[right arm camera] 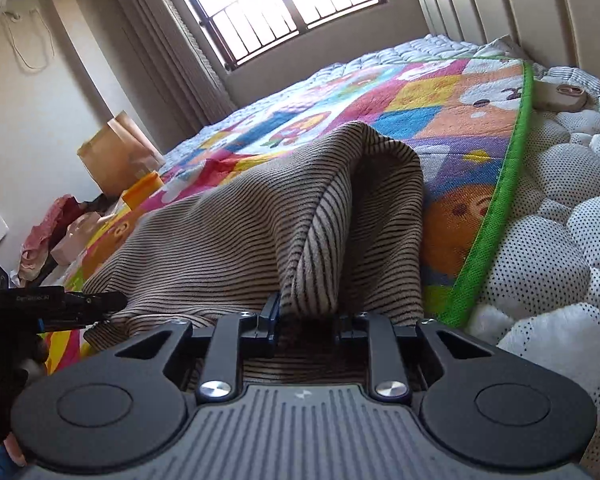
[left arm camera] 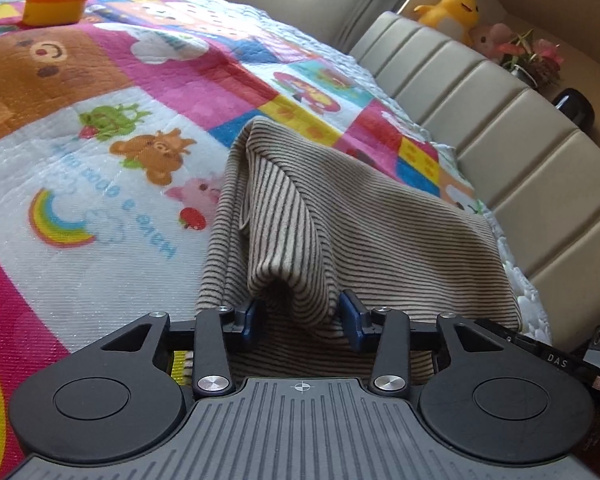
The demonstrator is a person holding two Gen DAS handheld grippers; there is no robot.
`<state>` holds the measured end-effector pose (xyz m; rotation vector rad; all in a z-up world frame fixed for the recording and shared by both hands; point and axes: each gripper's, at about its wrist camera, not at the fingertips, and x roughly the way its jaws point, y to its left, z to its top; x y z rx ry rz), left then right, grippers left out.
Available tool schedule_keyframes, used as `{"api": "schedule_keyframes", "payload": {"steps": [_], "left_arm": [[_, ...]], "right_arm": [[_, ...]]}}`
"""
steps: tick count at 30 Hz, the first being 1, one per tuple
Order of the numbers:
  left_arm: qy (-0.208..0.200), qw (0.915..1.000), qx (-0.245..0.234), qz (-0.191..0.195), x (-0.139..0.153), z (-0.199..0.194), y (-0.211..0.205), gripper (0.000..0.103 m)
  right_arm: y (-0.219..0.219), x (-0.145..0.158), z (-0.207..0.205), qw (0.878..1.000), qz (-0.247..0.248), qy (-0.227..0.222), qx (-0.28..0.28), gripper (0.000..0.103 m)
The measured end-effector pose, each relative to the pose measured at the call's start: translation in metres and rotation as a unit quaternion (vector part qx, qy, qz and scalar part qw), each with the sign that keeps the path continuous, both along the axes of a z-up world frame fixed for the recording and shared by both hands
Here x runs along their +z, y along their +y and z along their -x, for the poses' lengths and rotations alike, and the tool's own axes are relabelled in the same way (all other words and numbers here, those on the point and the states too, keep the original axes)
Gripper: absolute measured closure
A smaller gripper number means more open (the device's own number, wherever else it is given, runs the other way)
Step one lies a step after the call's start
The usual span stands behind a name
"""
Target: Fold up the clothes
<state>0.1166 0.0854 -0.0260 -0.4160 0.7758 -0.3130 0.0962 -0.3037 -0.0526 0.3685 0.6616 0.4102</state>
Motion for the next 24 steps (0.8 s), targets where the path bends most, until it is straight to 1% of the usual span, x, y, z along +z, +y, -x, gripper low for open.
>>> {"api": "schedule_keyframes", "payload": {"steps": [1,2,3,4,5,6,7,8,9,10,12,14,15,16,18,20,22,24], "left_arm": [[-0.007,1.0000,0.002,-0.001,0.004,0.002,0.002,0.047],[-0.015,0.9999,0.004,-0.002,0.008,0.004,0.003,0.039],[-0.022,0.9997,0.006,-0.003,0.013,0.007,0.005,0.035],[-0.034,0.9994,0.004,-0.001,0.019,0.010,0.005,0.029],[-0.049,0.9988,0.001,0.006,0.027,0.013,0.005,0.022],[-0.063,0.9979,-0.004,0.014,0.034,0.016,0.004,0.017],[-0.077,0.9967,-0.008,0.023,0.040,0.019,0.002,0.005],[-0.082,0.9960,-0.015,0.032,0.045,0.020,-0.001,0.004],[-0.084,0.9953,-0.024,0.041,0.049,0.020,-0.004,0.004],[-0.077,0.9949,-0.037,0.053,0.049,0.019,-0.008,0.003],[-0.051,0.9931,-0.066,0.083,0.046,0.015,-0.017,0.003],[-0.017,0.9887,-0.095,0.114,0.034,0.011,-0.029,0.003],[0.000,0.9862,-0.107,0.126,0.027,0.010,-0.036,0.002],[0.015,0.9846,-0.115,0.131,0.019,0.008,-0.041,0.002],[0.039,0.9842,-0.117,0.127,0.005,0.002,-0.052,0.001],[0.055,0.9852,-0.108,0.121,-0.007,-0.004,-0.057,0.001],[0.060,0.9853,-0.095,0.129,-0.015,-0.012,-0.057,0.001],[0.063,0.9851,-0.083,0.137,-0.014,-0.021,-0.054,0.001]], "right_arm": [[-0.002,0.000,0.003,1.000,-0.002,-0.004,0.000,0.081],[-0.002,0.002,0.004,1.000,0.003,-0.007,0.000,0.077],[-0.002,0.004,0.005,1.000,0.009,-0.010,0.001,0.072],[-0.003,0.007,0.006,1.000,0.015,-0.013,0.002,0.064],[-0.003,0.009,0.008,1.000,0.021,-0.016,0.003,0.059],[-0.005,0.012,0.008,1.000,0.024,-0.020,0.003,0.048],[-0.006,0.015,0.008,0.999,0.028,-0.023,0.004,0.037],[-0.007,0.018,0.008,0.999,0.031,-0.026,0.004,0.033],[-0.009,0.021,0.008,0.999,0.030,-0.028,0.004,0.023],[-0.011,0.025,0.007,0.999,0.033,-0.032,-0.005,0.012],[-0.017,0.035,0.005,0.998,0.035,-0.047,-0.019,0.005],[-0.024,0.045,-0.001,0.997,0.031,-0.061,-0.033,0.000],[-0.027,0.050,-0.006,0.997,0.028,-0.066,-0.040,0.000],[-0.031,0.054,-0.011,0.996,0.025,-0.071,-0.047,0.000],[-0.037,0.062,-0.020,0.995,0.020,-0.080,-0.061,0.000],[-0.037,0.061,-0.040,0.995,0.030,-0.068,-0.064,0.000],[-0.033,0.053,-0.057,0.996,0.043,-0.044,-0.064,0.000],[-0.025,0.040,-0.068,0.996,0.066,-0.022,-0.056,0.000]]}}
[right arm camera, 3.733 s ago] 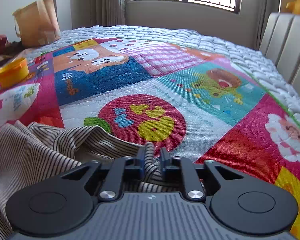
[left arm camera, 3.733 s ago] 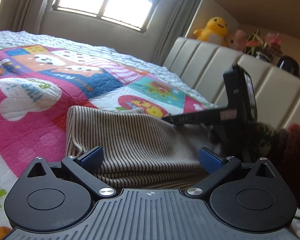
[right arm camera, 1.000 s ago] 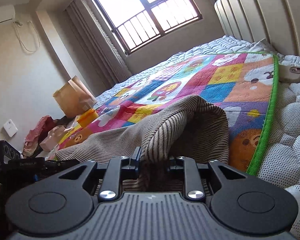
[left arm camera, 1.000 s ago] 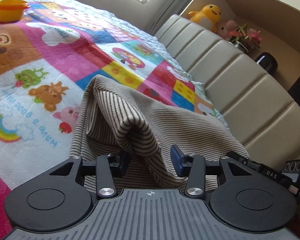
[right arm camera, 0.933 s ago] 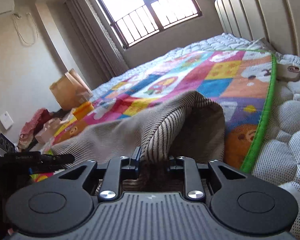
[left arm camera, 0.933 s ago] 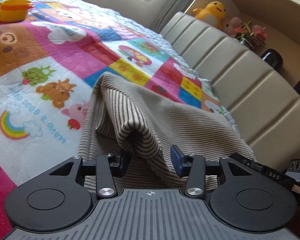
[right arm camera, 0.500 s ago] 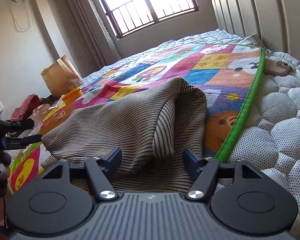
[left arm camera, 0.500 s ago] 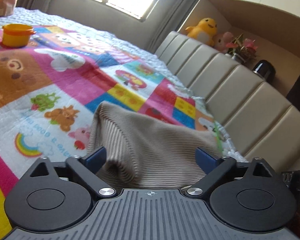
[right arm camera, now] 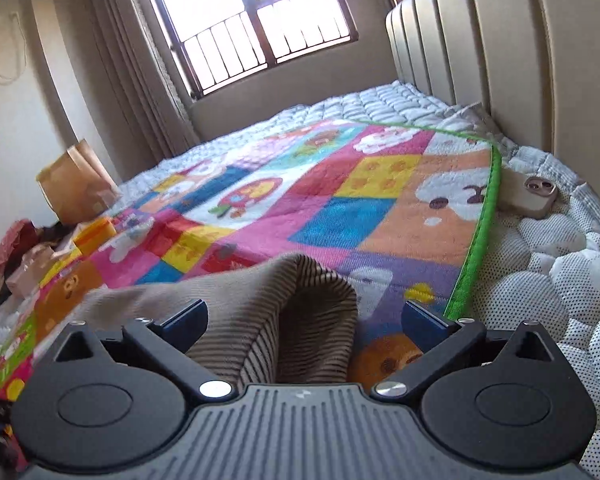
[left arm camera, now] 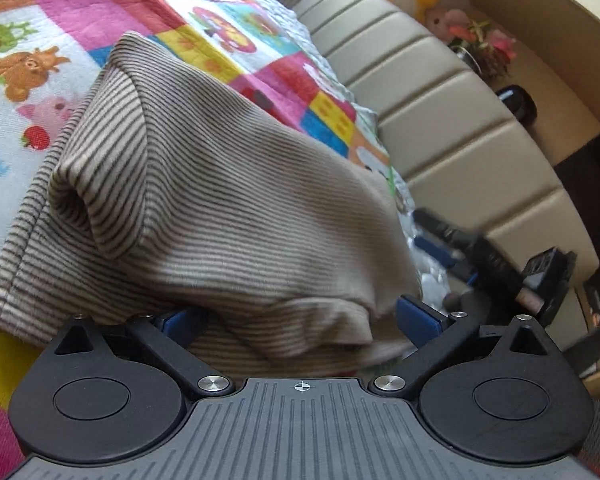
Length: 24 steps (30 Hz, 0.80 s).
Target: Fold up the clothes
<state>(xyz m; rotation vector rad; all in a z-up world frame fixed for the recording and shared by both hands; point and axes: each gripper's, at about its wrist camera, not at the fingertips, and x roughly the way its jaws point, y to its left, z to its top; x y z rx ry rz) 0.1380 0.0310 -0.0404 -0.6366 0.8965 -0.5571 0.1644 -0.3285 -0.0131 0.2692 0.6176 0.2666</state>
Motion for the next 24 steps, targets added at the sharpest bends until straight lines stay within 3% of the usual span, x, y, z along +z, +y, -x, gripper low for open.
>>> {"api": "schedule_keyframes", "payload": {"steps": [2,7,12,14,17,19,24], "left_arm": [[-0.008,0.9998,0.012,-0.015,0.003,-0.011,0.002,0.001],[-0.022,0.9974,0.042,-0.055,0.002,-0.050,0.007,0.001],[-0.039,0.9928,0.061,-0.096,0.010,-0.079,0.008,0.001],[-0.034,0.9923,0.067,-0.099,0.013,-0.077,0.010,0.001],[-0.027,0.9914,0.075,-0.104,0.019,-0.074,0.014,0.001],[-0.017,0.9935,0.072,-0.087,0.021,-0.061,0.017,0.001],[-0.004,0.9974,0.053,-0.048,0.026,-0.032,0.013,0.000]], "right_arm": [[0.014,-0.017,-0.001,0.999,0.031,0.017,0.005,0.000],[0.039,-0.035,0.027,0.997,0.072,-0.008,0.015,0.000],[0.041,-0.025,0.043,0.996,0.039,0.001,0.075,0.000],[0.039,-0.015,0.048,0.996,0.040,-0.018,0.072,0.000],[0.023,0.005,0.046,0.997,0.002,-0.048,0.052,0.000],[0.011,0.015,0.034,0.998,-0.011,-0.056,0.035,0.000],[-0.002,0.020,-0.025,0.997,0.063,-0.045,-0.010,0.000]]}}
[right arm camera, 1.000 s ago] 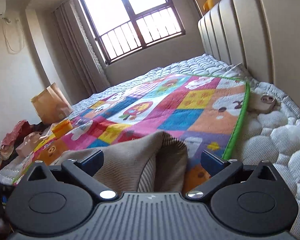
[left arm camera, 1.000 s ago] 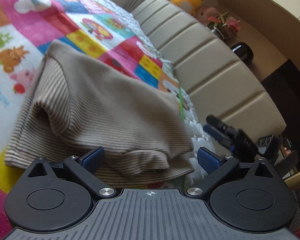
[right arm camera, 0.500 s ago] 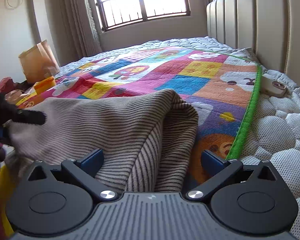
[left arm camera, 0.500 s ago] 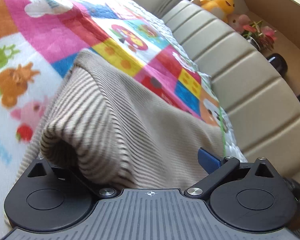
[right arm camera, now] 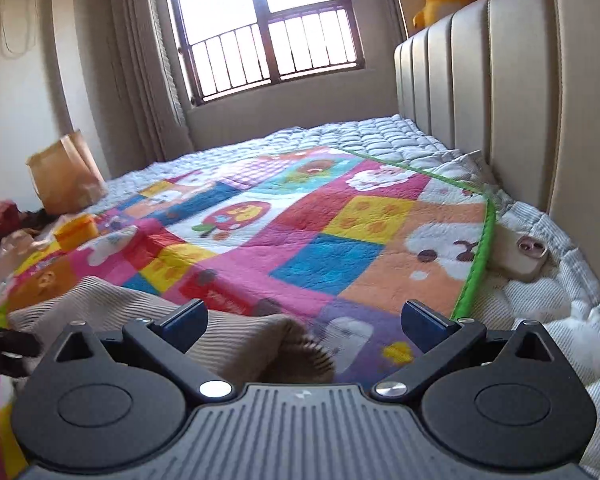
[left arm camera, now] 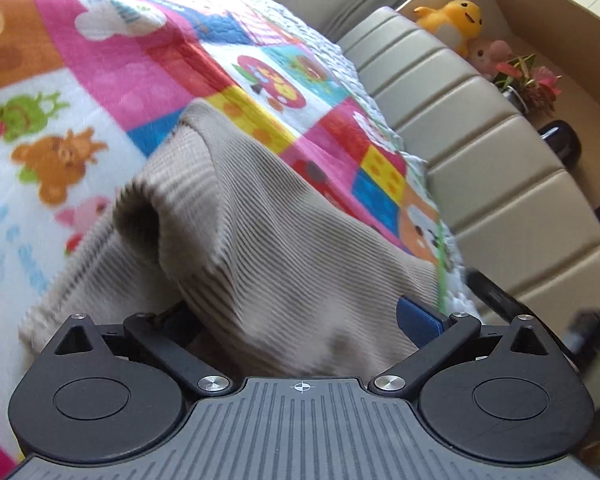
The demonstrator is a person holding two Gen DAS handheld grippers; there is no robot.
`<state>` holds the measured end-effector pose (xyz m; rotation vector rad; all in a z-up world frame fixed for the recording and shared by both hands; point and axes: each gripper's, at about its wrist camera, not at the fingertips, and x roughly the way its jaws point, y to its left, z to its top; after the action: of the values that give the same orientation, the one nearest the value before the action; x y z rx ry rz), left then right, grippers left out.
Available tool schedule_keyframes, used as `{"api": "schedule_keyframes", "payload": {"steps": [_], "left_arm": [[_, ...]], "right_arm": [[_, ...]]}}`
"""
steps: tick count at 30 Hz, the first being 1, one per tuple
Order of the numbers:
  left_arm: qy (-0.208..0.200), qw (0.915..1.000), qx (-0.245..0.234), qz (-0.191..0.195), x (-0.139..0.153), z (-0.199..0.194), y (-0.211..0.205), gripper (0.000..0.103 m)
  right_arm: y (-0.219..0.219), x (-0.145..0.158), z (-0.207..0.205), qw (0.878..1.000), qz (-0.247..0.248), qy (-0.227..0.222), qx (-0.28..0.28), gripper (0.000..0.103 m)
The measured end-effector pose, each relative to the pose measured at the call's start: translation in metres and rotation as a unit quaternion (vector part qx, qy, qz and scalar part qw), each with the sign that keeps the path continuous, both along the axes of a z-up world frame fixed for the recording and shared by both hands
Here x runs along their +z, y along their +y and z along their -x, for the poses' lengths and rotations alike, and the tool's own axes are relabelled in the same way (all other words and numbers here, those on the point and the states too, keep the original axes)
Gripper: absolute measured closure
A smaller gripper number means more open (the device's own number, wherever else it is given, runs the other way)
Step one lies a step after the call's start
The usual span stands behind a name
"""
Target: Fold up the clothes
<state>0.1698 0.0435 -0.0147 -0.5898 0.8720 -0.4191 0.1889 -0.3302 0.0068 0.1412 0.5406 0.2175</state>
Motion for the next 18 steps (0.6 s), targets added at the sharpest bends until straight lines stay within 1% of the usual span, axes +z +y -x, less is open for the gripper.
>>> {"api": "schedule_keyframes", "payload": {"steps": [2,4,7,10,13,16,18], "left_arm": [[0.002,0.9999,-0.010,0.008,0.002,0.008,-0.006,0.000],[-0.001,0.9999,-0.015,0.001,0.002,0.010,-0.015,0.000],[0.005,0.9997,-0.017,-0.017,-0.008,0.003,-0.023,0.000],[-0.002,0.9992,-0.021,-0.034,-0.016,-0.010,-0.029,0.000],[-0.018,0.9973,-0.032,-0.065,-0.014,-0.027,-0.036,0.000],[-0.025,0.9953,-0.026,-0.090,-0.013,-0.048,-0.038,0.000],[-0.027,0.9938,-0.018,-0.107,-0.012,-0.056,-0.038,0.000]], "right_arm": [[-0.002,-0.008,-0.027,0.999,0.030,0.025,-0.008,0.000],[-0.001,-0.020,-0.045,0.997,0.054,0.053,-0.015,0.000],[0.001,-0.040,-0.048,0.995,0.063,0.072,-0.011,0.000],[-0.001,-0.050,-0.030,0.996,0.044,0.072,-0.015,0.000],[0.011,-0.051,-0.001,0.995,0.078,0.063,0.001,0.000],[0.025,-0.053,0.028,0.993,0.104,0.056,0.020,0.000],[0.026,-0.050,0.039,0.994,0.087,0.058,0.035,0.000]]}}
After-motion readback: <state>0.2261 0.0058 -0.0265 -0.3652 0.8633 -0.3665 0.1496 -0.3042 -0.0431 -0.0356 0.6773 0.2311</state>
